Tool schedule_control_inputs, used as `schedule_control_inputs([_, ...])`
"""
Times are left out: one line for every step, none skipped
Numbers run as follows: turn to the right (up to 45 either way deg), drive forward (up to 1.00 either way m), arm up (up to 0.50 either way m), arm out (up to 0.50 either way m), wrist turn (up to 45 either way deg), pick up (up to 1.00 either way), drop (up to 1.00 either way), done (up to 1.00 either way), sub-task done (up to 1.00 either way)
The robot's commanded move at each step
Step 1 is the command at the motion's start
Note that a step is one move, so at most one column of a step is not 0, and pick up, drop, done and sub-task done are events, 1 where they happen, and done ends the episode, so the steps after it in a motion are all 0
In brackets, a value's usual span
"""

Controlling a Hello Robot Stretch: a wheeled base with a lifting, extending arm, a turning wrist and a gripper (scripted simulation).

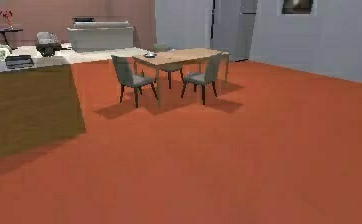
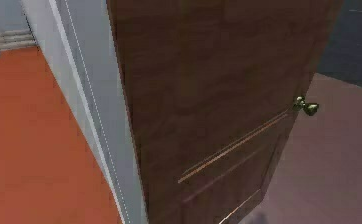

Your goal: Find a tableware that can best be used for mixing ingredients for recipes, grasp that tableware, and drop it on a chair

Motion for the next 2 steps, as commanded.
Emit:
schedule_control_inputs([0.0,1.0,0.0,0.0,0.0,0.0,0.0,0.0,0.0])
schedule_control_inputs([3.0,0.0,0.0,0.0,0.0,0.0,0.0,0.0,0.0])
